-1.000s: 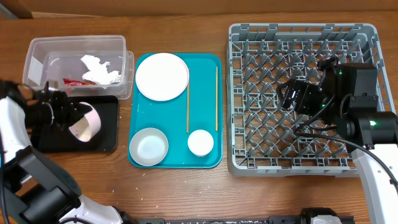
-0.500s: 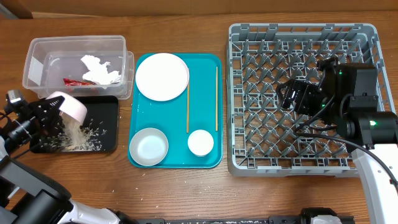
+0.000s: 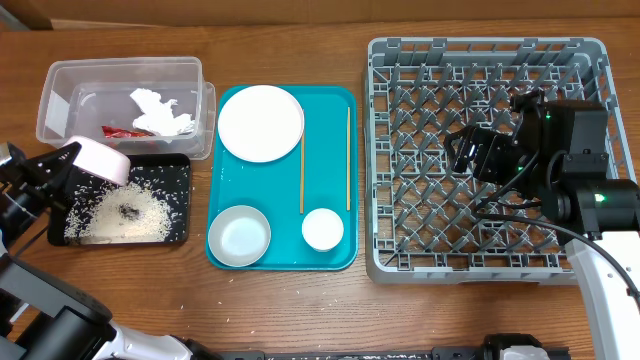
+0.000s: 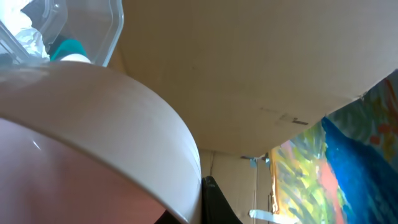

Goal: Sort waste into correct bins and load items into the dishwasher
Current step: 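Tip the rice bowl over the black tray to pour out rice, then set the emptied bowl back on the teal tray with left gripper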

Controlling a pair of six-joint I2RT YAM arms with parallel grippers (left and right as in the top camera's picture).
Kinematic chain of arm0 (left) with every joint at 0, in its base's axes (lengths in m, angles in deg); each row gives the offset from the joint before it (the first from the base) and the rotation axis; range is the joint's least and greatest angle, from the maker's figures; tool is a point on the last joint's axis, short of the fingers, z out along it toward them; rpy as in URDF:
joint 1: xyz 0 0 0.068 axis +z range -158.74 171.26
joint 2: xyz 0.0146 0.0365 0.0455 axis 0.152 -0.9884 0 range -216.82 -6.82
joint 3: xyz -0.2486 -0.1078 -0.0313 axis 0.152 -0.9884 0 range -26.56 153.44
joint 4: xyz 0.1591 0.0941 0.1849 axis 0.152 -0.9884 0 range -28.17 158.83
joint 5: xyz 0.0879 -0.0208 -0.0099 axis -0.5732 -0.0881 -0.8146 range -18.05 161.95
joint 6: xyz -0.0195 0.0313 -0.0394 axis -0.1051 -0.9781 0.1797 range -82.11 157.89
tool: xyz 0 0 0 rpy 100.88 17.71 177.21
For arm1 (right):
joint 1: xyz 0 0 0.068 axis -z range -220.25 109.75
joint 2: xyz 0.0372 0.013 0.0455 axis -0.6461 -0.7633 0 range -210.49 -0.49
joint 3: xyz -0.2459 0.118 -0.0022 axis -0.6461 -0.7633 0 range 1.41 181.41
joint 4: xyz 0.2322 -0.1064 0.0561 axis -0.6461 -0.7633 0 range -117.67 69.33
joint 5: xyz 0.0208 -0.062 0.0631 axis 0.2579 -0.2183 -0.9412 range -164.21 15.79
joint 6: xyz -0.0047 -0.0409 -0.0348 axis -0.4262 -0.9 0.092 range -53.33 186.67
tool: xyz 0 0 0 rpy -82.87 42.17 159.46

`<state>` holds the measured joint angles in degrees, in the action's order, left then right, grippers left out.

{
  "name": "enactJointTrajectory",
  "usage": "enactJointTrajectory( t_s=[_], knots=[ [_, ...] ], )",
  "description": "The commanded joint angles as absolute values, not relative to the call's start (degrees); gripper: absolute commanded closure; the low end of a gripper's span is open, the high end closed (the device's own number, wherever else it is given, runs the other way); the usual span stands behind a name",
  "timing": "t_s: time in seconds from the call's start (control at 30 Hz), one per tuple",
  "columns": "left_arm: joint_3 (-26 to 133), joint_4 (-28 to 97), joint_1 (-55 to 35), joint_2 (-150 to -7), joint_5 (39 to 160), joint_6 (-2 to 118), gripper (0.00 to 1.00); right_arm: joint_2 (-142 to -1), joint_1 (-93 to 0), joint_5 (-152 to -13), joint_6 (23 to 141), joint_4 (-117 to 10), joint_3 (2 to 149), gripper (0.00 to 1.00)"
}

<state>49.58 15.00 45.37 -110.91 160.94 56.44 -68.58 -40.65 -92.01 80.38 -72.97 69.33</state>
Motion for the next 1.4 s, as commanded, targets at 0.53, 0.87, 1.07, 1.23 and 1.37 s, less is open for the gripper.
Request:
enactJointTrajectory(
  t_s=[0.53,0.87,1.07,1.23,1.37],
  knots=[
    [68.20,12.03,-11.70,-97.10,87.74,53.82,0.96,-68.50,-40.50,-92.34,80.58,-71.94,70.10,0.00],
    [68.20,1.91,-29.06,-118.87,75.26,51.65,0.96,-68.52,-40.50,-92.32,80.58,-72.03,70.10,0.00],
    [68.20,-1.26,-29.01,-125.67,75.39,51.72,0.69,-68.56,-40.50,-92.34,80.58,-71.98,70.10,0.00],
    [79.70,-10.52,-29.01,-125.51,75.69,51.08,0.30,-68.78,-40.50,-92.32,80.56,-71.96,70.10,0.00],
    [91.30,-25.45,-29.08,-125.32,81.73,37.99,0.27,-68.78,-40.50,-92.32,80.58,-71.83,70.10,0.00]
  ],
)
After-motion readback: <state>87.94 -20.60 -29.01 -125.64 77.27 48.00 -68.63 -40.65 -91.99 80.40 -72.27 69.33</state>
